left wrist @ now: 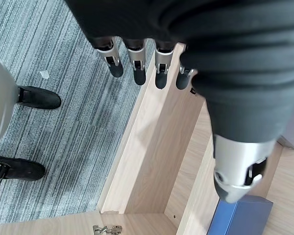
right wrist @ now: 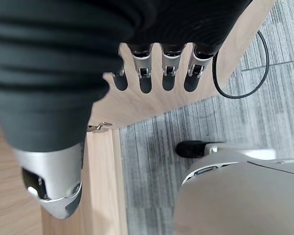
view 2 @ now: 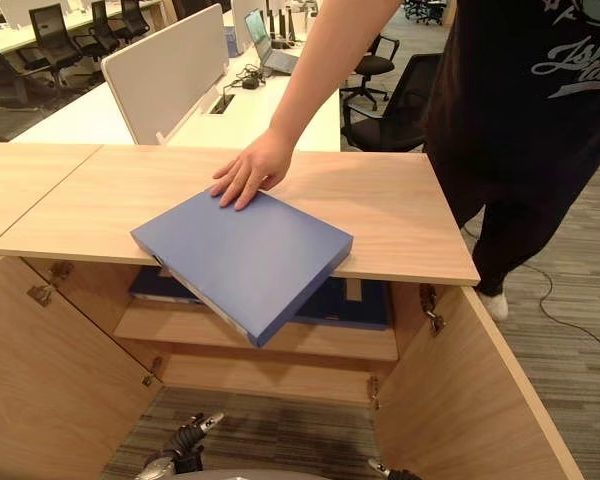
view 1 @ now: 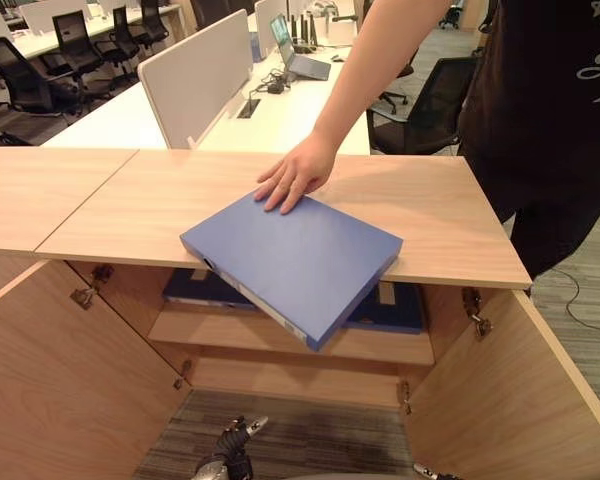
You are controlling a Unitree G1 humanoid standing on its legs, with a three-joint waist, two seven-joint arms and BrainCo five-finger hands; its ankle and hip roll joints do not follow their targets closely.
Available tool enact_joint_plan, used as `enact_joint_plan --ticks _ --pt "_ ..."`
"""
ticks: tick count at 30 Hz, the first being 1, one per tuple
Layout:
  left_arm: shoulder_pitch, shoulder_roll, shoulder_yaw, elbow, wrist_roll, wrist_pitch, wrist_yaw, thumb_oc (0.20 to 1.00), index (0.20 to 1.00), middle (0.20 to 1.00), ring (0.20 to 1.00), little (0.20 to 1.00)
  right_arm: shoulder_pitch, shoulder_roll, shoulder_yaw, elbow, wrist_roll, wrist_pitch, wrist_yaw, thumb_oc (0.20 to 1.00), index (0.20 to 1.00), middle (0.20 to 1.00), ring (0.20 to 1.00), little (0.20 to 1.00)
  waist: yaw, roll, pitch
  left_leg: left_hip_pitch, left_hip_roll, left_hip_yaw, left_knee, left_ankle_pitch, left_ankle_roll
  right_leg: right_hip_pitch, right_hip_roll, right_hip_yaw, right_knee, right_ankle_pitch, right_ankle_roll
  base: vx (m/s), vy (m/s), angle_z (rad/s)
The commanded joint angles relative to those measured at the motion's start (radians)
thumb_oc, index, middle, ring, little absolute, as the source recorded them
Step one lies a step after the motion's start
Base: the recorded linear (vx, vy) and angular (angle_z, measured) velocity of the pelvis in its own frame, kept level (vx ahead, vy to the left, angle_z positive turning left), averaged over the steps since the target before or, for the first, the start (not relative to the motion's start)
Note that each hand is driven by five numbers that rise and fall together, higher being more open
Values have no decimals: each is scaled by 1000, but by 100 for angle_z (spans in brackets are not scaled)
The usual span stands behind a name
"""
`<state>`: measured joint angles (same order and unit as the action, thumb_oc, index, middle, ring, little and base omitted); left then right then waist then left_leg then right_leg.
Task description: Put the empty folder in the office cabinet
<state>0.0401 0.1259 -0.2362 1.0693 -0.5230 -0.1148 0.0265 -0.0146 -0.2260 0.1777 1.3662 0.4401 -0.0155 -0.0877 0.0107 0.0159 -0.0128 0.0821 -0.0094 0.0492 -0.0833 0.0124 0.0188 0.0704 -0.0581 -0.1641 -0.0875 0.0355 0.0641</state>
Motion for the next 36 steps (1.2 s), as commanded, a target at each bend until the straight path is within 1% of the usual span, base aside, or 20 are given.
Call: enact_joint_plan --ticks 1,4,5,8,9,10,11,13,16,17,18,19,24,27,28,29,31,32,34,36 --pt "-50 12 -3 37 20 -43 -22 1000 1000 1000 1000 1000 -17 20 32 18 -26 -27 0 1000 1000 1000 1000 1000 8 -56 -42 -21 -30 -57 -4 -74 -14 -3 10 81 0 -50 28 0 0 0" --pt "-49 14 -10 26 24 -45 -25 1000 1000 1000 1000 1000 -17 19 33 16 -27 -28 0 1000 1000 1000 1000 1000 8 -55 -42 -21 -30 -57 -4 -74 -14 -3 10 81 0 -49 29 0 0 0" --pt "-47 20 -29 -9 45 -53 -25 1000 1000 1000 1000 1000 -15 18 37 10 -32 -31 1 1000 1000 1000 1000 1000 6 -54 -42 -21 -30 -57 -4 -75 -14 -4 10 83 0 -48 29 0 0 0" --pt "-34 33 -40 -80 41 -60 -25 1000 1000 1000 1000 1000 -9 17 42 1 -39 -33 1 1000 1000 1000 1000 1000 6 -53 -41 -22 -29 -56 -4 -74 -14 -6 10 84 0 -47 30 0 0 0" --pt "-25 40 -37 -126 24 -62 -24 1000 1000 1000 1000 1000 -6 16 43 -3 -43 -33 0 1000 1000 1000 1000 1000 6 -53 -40 -24 -29 -55 -4 -73 -14 -7 10 85 0 -46 31 0 0 0" --pt "-25 40 -37 -126 24 -62 -24 1000 1000 1000 1000 1000 -6 16 43 -3 -43 -33 0 1000 1000 1000 1000 1000 6 -53 -40 -24 -29 -55 -4 -73 -14 -7 10 85 0 -46 31 0 0 0" --pt "-18 54 -38 -171 38 -67 -14 1000 1000 1000 1000 1000 -5 15 43 -5 -46 -31 1 1000 1000 1000 1000 1000 6 -52 -40 -26 -29 -56 -4 -72 -14 -8 9 83 0 -45 31 0 0 0" --pt "-14 62 -38 -199 47 -68 -9 1000 1000 1000 1000 1000 -5 13 44 -8 -50 -31 -1 1000 1000 1000 1000 1000 7 -52 -40 -27 -29 -57 -4 -72 -14 -9 9 83 0 -45 31 0 0 0" --pt "20 93 -19 -322 82 -69 14 1000 1000 1000 1000 1000 2 11 44 -26 -56 -29 -4 1000 1000 1000 1000 1000 9 -52 -39 -28 -30 -56 -4 -71 -13 -10 8 83 0 -43 32 0 0 0" --pt "39 106 1 -381 94 -70 23 1000 1000 1000 1000 1000 8 9 41 -37 -60 -29 -4 1000 1000 1000 1000 1000 10 -52 -40 -29 -31 -57 -4 -71 -13 -11 8 82 0 -42 32 0 0 0" --pt "90 131 54 -498 138 -74 43 1000 1000 1000 1000 1000 22 1 30 -65 -65 -29 -1 1000 1000 1000 1000 1000 14 -54 -38 -30 -31 -60 -4 -71 -12 -12 9 82 0 -41 32 0 0 0" --pt "92 132 55 -500 139 -72 43 1000 1000 1000 1000 1000 23 1 31 -65 -65 -28 -1 1000 1000 1000 1000 1000 14 -55 -38 -30 -31 -60 -4 -71 -12 -12 9 82 0 -41 32 0 0 0" --pt "239 180 235 -752 305 -98 106 1000 1000 1000 1000 1000 75 -26 17 -128 -86 -22 28 1000 1000 1000 1000 1000 26 -63 -32 -36 -31 -66 -4 -74 -12 -17 8 75 0 -43 33 0 0 0" --pt "286 165 313 -782 327 -98 147 1000 1000 1000 1000 1000 83 -40 18 -118 -100 -8 43 1000 1000 1000 1000 1000 35 -67 -33 -39 -31 -69 -4 -74 -11 -18 6 71 0 -43 32 0 0 0" --pt "288 164 314 -785 327 -97 147 1000 1000 1000 1000 1000 83 -40 19 -118 -100 -8 43 1000 1000 1000 1000 1000 34 -67 -34 -40 -31 -69 -4 -74 -11 -18 6 70 0 -43 32 34 -6 0" --pt "316 157 372 -818 360 -90 182 1000 1000 1000 1000 1000 82 -37 18 -112 -106 1 49 1000 1000 1000 1000 1000 40 -68 -36 -40 -32 -71 -4 -76 -11 -17 6 69 0 -45 32 35 -3 1" --pt "341 144 416 -837 378 -88 211 1000 1000 1000 1000 1000 79 -32 22 -105 -110 7 50 1000 1000 1000 1000 1000 44 -68 -38 -40 -33 -72 -4 -76 -11 -17 4 67 0 -45 31 37 -2 0" --pt "346 147 463 -866 400 -91 254 1000 1000 1000 1000 1000 71 -27 22 -98 -112 9 46 1000 1000 1000 1000 1000 50 -69 -41 -42 -31 -71 -4 -77 -12 -19 4 63 0 -46 31 0 0 0" --pt "347 151 489 -892 415 -92 277 1000 1000 1000 1000 1000 70 -23 21 -97 -111 8 43 1000 1000 1000 1000 1000 51 -70 -43 -43 -32 -72 -4 -78 -12 -20 4 62 0 -46 30 0 0 0" --pt "347 170 544 -954 488 -94 341 1000 1000 1000 1000 1000 66 -18 20 -95 -110 4 36 1000 1000 1000 1000 1000 57 -72 -45 -44 -31 -75 -4 -80 -14 -20 4 60 0 -48 30 13 -4 2"
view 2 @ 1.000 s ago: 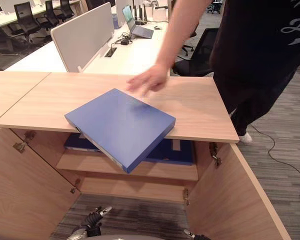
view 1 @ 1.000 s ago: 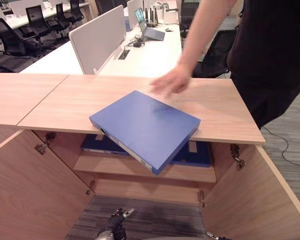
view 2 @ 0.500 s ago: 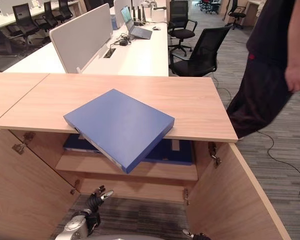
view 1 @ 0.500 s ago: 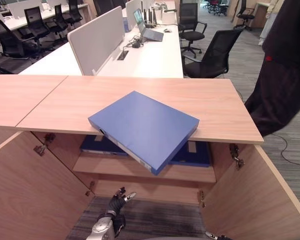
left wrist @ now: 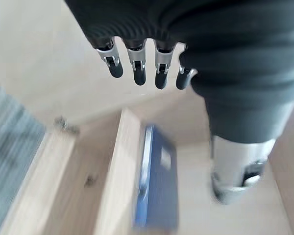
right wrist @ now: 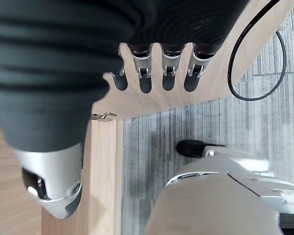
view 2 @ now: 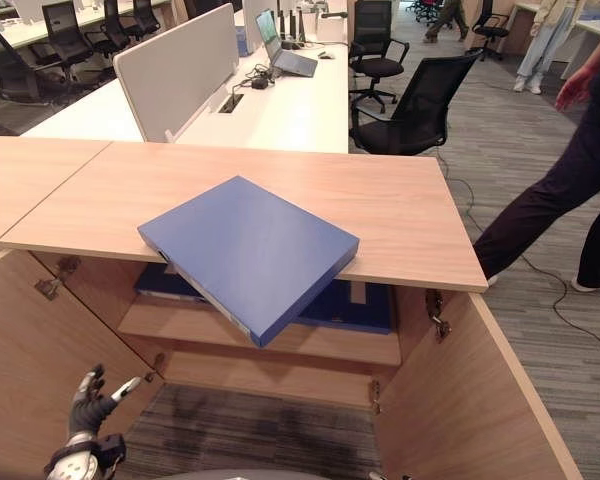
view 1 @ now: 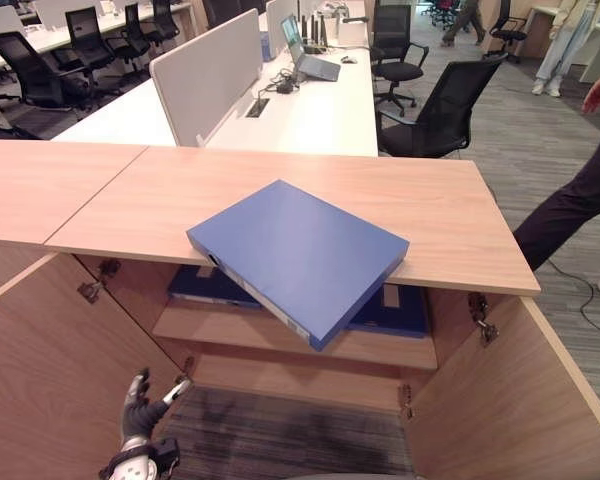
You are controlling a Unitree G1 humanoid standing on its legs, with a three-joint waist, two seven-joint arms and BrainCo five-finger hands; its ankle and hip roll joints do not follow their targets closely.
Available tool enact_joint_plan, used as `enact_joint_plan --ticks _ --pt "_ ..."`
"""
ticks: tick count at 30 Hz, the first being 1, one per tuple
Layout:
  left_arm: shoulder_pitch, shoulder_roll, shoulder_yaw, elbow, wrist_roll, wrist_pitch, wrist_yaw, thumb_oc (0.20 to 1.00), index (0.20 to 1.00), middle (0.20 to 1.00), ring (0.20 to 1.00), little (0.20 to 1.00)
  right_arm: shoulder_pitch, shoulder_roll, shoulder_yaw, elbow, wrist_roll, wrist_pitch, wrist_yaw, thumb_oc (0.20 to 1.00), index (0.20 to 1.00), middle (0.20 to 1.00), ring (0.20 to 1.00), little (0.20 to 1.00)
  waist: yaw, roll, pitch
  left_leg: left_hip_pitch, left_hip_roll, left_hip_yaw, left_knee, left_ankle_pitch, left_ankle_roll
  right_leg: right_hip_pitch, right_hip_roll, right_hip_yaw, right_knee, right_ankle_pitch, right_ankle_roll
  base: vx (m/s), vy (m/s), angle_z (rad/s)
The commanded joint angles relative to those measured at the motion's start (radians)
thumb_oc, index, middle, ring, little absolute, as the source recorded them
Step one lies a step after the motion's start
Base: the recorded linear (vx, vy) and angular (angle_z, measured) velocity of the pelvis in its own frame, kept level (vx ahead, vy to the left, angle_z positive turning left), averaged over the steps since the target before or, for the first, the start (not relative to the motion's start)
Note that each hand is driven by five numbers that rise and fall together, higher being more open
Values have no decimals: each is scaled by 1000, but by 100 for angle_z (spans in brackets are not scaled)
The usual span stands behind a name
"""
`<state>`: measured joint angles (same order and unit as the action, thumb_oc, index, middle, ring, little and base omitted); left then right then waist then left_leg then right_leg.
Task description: Put the empty folder in the office cabinet
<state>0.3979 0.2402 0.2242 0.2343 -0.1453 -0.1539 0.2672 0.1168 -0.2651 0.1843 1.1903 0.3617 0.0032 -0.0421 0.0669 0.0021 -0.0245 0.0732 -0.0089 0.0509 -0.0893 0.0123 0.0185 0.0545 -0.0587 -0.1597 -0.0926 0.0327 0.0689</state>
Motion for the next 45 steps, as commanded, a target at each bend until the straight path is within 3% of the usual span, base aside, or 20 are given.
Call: enact_joint_plan --ticks 1,8,16,21,30,38,45 --pt "-27 86 123 -180 211 -61 169 1000 1000 1000 1000 1000 -71 29 16 80 -30 -22 -20 1000 1000 1000 1000 1000 7 -59 -36 -37 -32 -82 2 -82 -15 -4 5 55 5 -47 26 18 -8 5" --pt "-103 184 153 -338 476 -73 325 1000 1000 1000 1000 1000 -99 65 35 93 -22 -54 -55 1000 1000 1000 1000 1000 12 -65 -36 -37 -32 -89 2 -83 -20 0 4 47 5 -47 26 2 -5 3" --pt "-160 368 -11 -484 695 -135 294 1000 1000 1000 1000 1000 -104 88 50 114 -8 -78 -54 1000 1000 1000 1000 1000 -5 -60 -33 -27 -30 -86 2 -86 -22 4 6 52 5 -40 28 -6 -1 0" --pt "-177 461 -85 -514 728 -165 245 1000 1000 1000 1000 1000 -102 90 51 123 -3 -82 -45 1000 1000 1000 1000 1000 -16 -55 -35 -23 -29 -77 2 -87 -23 4 8 60 5 -37 28 -8 2 -2" --pt "-154 564 -96 -506 761 -178 186 1000 1000 1000 1000 1000 -92 83 38 139 -4 -82 -34 1000 1000 1000 1000 1000 -26 -51 -36 -20 -28 -69 2 -91 -22 -1 10 73 5 -31 30 -6 7 -5" --pt "-135 602 -68 -499 787 -180 175 1000 1000 1000 1000 1000 -89 75 29 147 -4 -80 -24 1000 1000 1000 1000 1000 -26 -54 -37 -16 -28 -69 2 -92 -22 4 9 74 5 -33 31 0 0 0" --pt "-206 614 -127 -490 811 -182 182 1000 1000 1000 1000 1000 -98 73 40 140 -8 -81 -23 1000 1000 1000 1000 1000 -36 -54 -37 -10 -30 -67 2 -96 -21 6 9 79 5 -34 32 0 0 0"
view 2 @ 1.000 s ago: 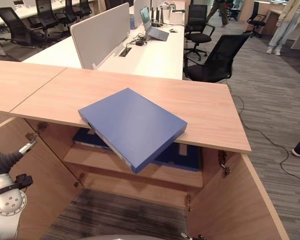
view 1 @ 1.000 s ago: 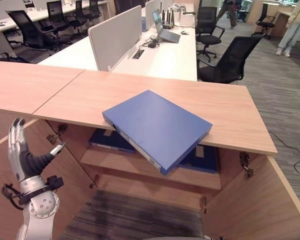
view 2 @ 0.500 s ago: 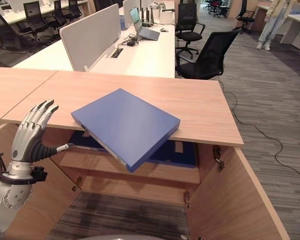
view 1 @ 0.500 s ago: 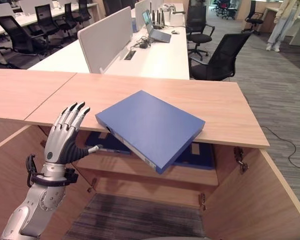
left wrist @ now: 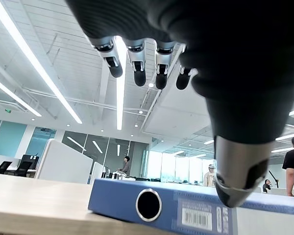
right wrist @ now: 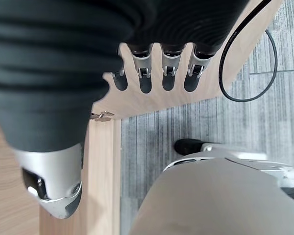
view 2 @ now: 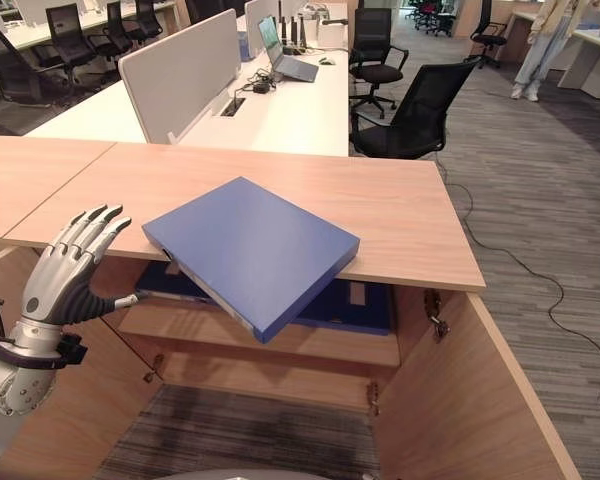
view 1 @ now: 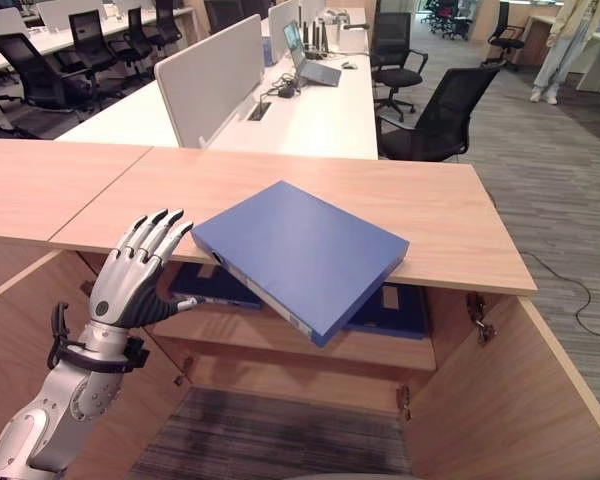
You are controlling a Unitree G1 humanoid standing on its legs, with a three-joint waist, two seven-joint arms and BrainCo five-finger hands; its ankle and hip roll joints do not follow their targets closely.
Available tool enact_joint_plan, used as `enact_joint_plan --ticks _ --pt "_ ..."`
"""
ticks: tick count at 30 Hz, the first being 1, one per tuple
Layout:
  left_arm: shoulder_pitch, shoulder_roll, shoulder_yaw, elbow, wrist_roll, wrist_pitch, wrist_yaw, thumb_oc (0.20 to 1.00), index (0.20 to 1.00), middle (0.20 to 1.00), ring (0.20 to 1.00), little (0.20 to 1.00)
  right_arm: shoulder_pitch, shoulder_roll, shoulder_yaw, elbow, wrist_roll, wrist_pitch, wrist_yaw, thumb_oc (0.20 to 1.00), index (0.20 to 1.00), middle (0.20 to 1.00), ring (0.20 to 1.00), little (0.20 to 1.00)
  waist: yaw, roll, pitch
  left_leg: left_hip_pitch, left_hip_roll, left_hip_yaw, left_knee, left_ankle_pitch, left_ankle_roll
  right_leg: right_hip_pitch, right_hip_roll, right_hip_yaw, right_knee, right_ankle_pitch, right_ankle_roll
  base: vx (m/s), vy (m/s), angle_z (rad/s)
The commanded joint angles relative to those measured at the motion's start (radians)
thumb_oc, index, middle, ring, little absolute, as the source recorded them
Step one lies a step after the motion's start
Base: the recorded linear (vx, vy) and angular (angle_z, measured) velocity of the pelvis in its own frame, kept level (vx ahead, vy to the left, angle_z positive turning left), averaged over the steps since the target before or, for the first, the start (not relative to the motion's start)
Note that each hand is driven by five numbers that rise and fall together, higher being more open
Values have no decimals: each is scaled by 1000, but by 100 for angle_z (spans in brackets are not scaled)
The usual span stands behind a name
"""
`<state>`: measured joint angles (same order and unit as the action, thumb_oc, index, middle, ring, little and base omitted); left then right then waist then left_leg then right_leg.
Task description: Put the empty folder in the office cabinet
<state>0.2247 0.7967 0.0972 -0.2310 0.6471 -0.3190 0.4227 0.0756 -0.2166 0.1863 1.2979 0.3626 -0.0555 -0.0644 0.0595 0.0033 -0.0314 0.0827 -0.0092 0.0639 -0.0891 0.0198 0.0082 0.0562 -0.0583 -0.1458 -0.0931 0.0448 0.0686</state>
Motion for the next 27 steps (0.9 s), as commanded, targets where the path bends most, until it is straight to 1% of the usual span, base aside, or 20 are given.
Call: enact_joint_plan --ticks 1,5,9,18,19,20,21,22,24,25,27 --pt "-46 57 -14 -21 22 -16 26 1000 1000 1000 1000 1000 -57 25 38 32 -11 -22 -3 1000 1000 1000 1000 1000 -30 -54 -30 -19 -30 -78 2 -104 -10 4 9 65 6 -45 32 0 0 0" --pt "-105 59 -85 -12 28 -24 2 1000 1000 1000 1000 1000 -57 22 38 42 -13 -20 -8 1000 1000 1000 1000 1000 -41 -54 -35 -14 -28 -73 2 -108 -9 3 9 72 6 -45 33 5 6 -2" --pt "-137 74 -125 -4 28 -29 -25 1000 1000 1000 1000 1000 -55 20 34 46 -14 -20 -8 1000 1000 1000 1000 1000 -47 -54 -37 -19 -29 -66 2 -99 -9 -4 8 77 6 -35 32 -28 7 -10" --pt "-136 109 -158 21 41 -34 -68 1000 1000 1000 1000 1000 -56 10 14 59 -9 -16 -5 1000 1000 1000 1000 1000 -53 -53 -43 -17 -30 -56 2 -100 -7 -5 9 86 6 -33 33 -2 2 -3" --pt "-139 111 -161 24 42 -35 -73 1000 1000 1000 1000 1000 -55 10 13 60 -10 -16 -4 1000 1000 1000 1000 1000 -54 -52 -45 -13 -28 -57 2 -109 -7 0 10 87 6 -41 34 0 0 0" --pt "-147 117 -170 27 46 -36 -76 1000 1000 1000 1000 1000 -58 10 14 59 -10 -16 -3 1000 1000 1000 1000 1000 -55 -53 -44 -17 -30 -56 2 -100 -7 -4 9 87 6 -33 33 0 0 0" --pt "-148 119 -172 28 47 -36 -78 1000 1000 1000 1000 1000 -58 9 14 59 -10 -16 -3 1000 1000 1000 1000 1000 -55 -52 -46 -13 -29 -57 2 -109 -7 0 9 88 6 -40 34 -38 5 -1" --pt "-152 123 -176 30 49 -36 -80 1000 1000 1000 1000 1000 -58 7 14 58 -11 -16 -4 1000 1000 1000 1000 1000 -56 -53 -43 -15 -30 -56 2 -100 -6 -4 8 87 6 -32 33 0 0 0" --pt "-162 133 -186 33 55 -37 -85 1000 1000 1000 1000 1000 -59 3 16 58 -14 -15 -4 1000 1000 1000 1000 1000 -57 -51 -46 -10 -29 -57 2 -109 -6 0 9 88 6 -39 34 0 0 0" --pt "-163 133 -187 34 55 -36 -85 1000 1000 1000 1000 1000 -60 3 15 58 -14 -16 -3 1000 1000 1000 1000 1000 -56 -52 -43 -14 -30 -56 2 -101 -6 -3 8 87 6 -31 33 0 0 0" --pt "-169 133 -194 36 57 -35 -86 1000 1000 1000 1000 1000 -60 3 17 57 -13 -15 -4 1000 1000 1000 1000 1000 -58 -51 -46 -8 -30 -56 2 -110 -6 2 9 88 6 -39 34 0 0 0"
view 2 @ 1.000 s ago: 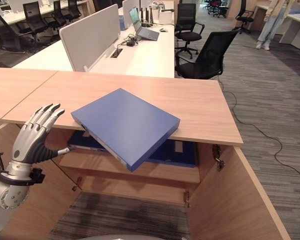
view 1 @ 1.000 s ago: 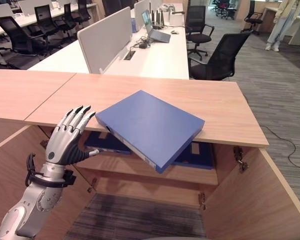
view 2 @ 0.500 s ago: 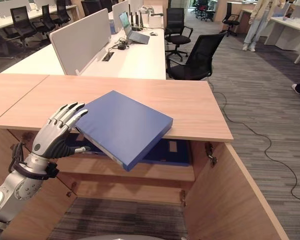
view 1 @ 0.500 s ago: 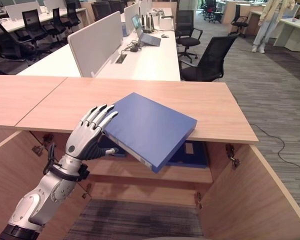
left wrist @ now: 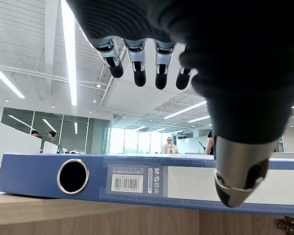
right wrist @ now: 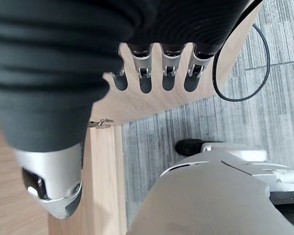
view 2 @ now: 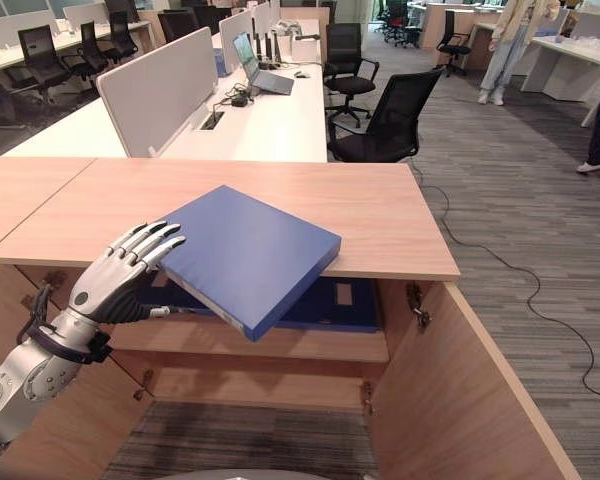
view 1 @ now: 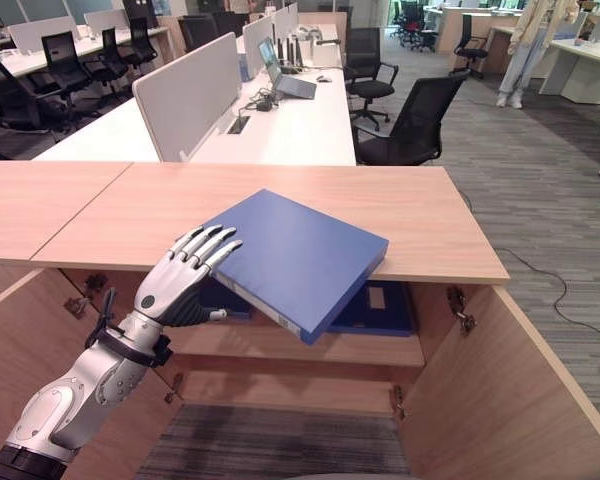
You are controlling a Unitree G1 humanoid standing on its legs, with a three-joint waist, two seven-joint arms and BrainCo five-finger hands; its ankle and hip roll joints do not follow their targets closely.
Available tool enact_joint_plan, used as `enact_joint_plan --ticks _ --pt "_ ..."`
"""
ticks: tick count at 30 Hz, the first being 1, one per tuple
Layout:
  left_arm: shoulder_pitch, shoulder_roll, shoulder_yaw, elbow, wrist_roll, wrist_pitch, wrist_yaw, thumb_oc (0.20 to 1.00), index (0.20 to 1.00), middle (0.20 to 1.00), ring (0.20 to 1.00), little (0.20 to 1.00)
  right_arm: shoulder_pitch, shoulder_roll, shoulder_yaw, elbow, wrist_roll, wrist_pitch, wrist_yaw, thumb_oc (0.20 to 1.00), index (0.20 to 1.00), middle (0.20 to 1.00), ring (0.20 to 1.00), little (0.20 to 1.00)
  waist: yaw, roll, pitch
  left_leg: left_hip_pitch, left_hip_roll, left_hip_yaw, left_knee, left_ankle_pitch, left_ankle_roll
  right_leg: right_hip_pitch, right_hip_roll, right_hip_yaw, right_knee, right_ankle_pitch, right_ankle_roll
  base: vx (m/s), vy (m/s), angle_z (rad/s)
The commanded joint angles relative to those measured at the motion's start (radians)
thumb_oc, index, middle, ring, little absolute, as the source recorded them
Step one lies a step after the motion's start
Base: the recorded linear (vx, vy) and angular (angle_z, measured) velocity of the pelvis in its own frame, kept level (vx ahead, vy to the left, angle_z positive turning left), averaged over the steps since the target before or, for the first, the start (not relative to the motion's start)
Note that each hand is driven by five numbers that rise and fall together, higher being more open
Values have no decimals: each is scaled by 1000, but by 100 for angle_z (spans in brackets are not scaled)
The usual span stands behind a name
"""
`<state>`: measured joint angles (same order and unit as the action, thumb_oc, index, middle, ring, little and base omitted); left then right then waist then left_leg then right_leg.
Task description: Put the empty folder in the office cabinet
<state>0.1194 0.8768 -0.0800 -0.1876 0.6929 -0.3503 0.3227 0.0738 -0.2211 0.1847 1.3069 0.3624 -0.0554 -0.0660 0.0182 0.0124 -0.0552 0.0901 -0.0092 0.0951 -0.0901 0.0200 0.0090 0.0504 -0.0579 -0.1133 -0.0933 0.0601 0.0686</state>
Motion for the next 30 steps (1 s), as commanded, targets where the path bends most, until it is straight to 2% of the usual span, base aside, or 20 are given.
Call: enact_joint_plan --ticks 1,4,30 --pt "-65 53 -18 -6 12 -4 15 1000 1000 1000 1000 1000 -59 7 19 48 -13 -15 -2 1000 1000 1000 1000 1000 -16 -61 -19 -19 -31 -86 3 -102 -7 5 8 55 6 -47 33 0 0 0" --pt "-88 42 -42 9 17 2 16 1000 1000 1000 1000 1000 -58 7 20 50 -16 -14 -5 1000 1000 1000 1000 1000 -21 -60 -22 -12 -30 -86 3 -113 -6 8 9 59 6 -54 34 14 3 -1" --pt "-249 -28 -209 93 61 24 15 1000 1000 1000 1000 1000 -71 3 30 56 -20 -7 -22 1000 1000 1000 1000 1000 -37 -63 -28 -16 -32 -77 3 -106 -1 0 7 68 6 -43 34 -3 1 0"
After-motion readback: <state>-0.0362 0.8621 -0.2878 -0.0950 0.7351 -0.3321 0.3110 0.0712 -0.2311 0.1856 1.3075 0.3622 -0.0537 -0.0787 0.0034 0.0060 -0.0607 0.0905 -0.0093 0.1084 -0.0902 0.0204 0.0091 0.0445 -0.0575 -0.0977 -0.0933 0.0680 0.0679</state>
